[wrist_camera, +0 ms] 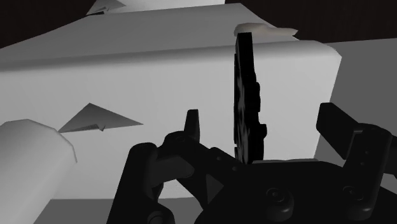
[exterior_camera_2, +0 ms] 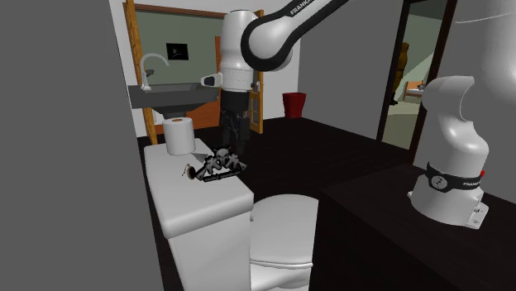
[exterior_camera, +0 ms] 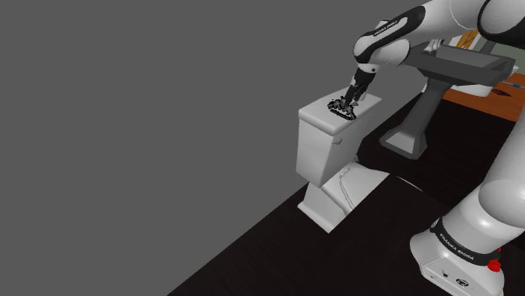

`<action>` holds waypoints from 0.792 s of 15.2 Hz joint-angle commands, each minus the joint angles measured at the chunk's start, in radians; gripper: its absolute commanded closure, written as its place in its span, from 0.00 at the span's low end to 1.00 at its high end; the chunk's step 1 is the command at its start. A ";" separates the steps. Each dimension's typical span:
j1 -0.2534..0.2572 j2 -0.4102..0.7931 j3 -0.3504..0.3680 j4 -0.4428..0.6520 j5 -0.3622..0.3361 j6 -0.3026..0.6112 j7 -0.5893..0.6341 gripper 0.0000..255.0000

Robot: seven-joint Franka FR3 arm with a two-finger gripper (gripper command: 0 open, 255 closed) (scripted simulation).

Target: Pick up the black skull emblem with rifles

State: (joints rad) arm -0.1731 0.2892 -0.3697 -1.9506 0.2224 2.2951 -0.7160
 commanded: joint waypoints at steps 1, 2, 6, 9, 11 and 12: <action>-0.004 0.016 0.003 -0.006 0.011 0.021 -0.009 0.00; -0.005 0.024 0.006 -0.010 0.016 0.032 -0.013 0.00; -0.009 0.044 0.011 -0.019 0.029 0.059 -0.023 0.00; -0.010 0.044 0.011 -0.019 0.029 0.059 -0.024 1.00; -0.010 0.044 0.011 -0.019 0.029 0.059 -0.024 1.00; -0.010 0.044 0.011 -0.019 0.029 0.059 -0.024 1.00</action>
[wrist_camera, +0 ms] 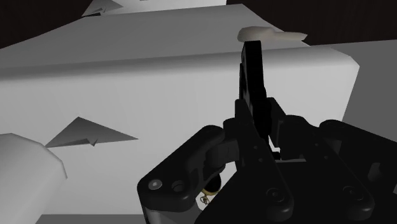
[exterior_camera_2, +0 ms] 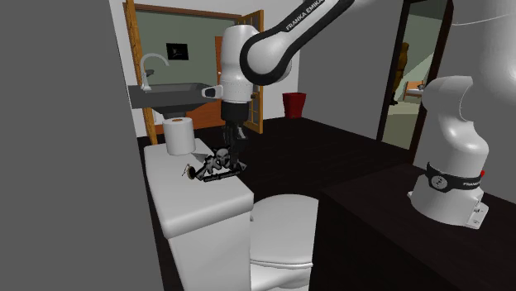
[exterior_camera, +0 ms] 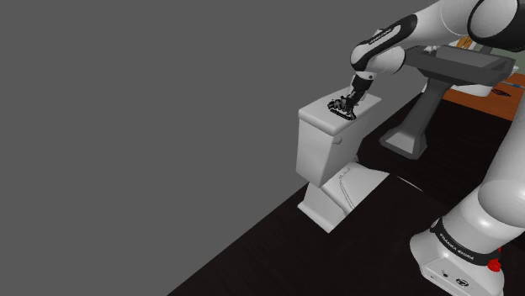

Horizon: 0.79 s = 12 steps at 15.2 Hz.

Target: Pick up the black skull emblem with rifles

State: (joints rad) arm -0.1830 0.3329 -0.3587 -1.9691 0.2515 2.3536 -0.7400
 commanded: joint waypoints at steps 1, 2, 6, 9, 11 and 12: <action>0.000 0.000 0.000 0.000 0.000 0.000 0.000 1.00; 0.000 0.000 0.000 0.000 0.000 0.000 0.000 1.00; 0.004 -0.015 -0.004 0.007 -0.010 -0.021 0.009 1.00; 0.008 -0.038 -0.010 0.019 -0.026 -0.054 0.020 1.00; 0.011 -0.052 -0.014 0.028 -0.035 -0.076 0.028 1.00; 0.012 -0.059 -0.016 0.033 -0.040 -0.087 0.031 1.00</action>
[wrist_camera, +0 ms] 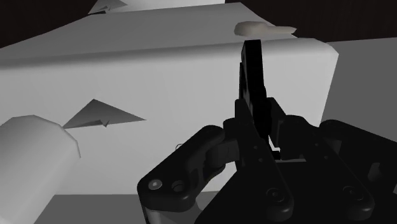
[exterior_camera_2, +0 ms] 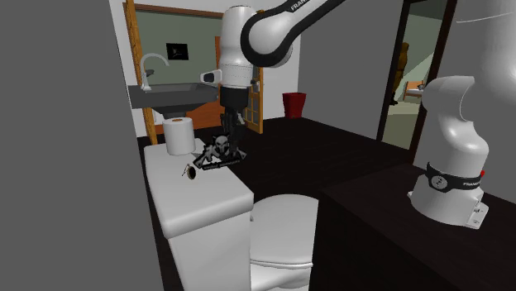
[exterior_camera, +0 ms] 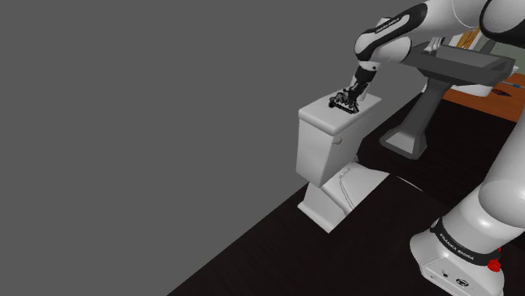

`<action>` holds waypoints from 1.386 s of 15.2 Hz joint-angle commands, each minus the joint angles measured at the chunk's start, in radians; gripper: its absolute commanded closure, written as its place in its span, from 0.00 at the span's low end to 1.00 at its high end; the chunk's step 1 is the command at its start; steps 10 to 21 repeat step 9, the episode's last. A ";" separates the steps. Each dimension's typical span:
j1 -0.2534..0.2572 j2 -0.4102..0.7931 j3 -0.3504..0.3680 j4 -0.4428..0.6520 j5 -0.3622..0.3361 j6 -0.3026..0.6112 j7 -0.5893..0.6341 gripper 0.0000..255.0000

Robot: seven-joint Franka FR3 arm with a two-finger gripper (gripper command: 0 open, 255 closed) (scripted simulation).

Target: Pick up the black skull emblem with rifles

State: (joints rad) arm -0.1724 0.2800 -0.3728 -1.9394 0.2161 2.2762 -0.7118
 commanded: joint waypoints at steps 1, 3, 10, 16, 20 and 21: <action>0.002 -0.013 -0.003 0.009 -0.009 -0.021 0.007 1.00; 0.004 -0.026 -0.006 0.020 -0.017 -0.044 0.013 1.00; 0.007 -0.051 -0.011 0.046 -0.034 -0.092 0.026 1.00; 0.007 -0.051 -0.011 0.046 -0.034 -0.092 0.026 1.00; 0.007 -0.051 -0.011 0.046 -0.034 -0.092 0.026 1.00; 0.007 -0.051 -0.011 0.046 -0.034 -0.092 0.026 1.00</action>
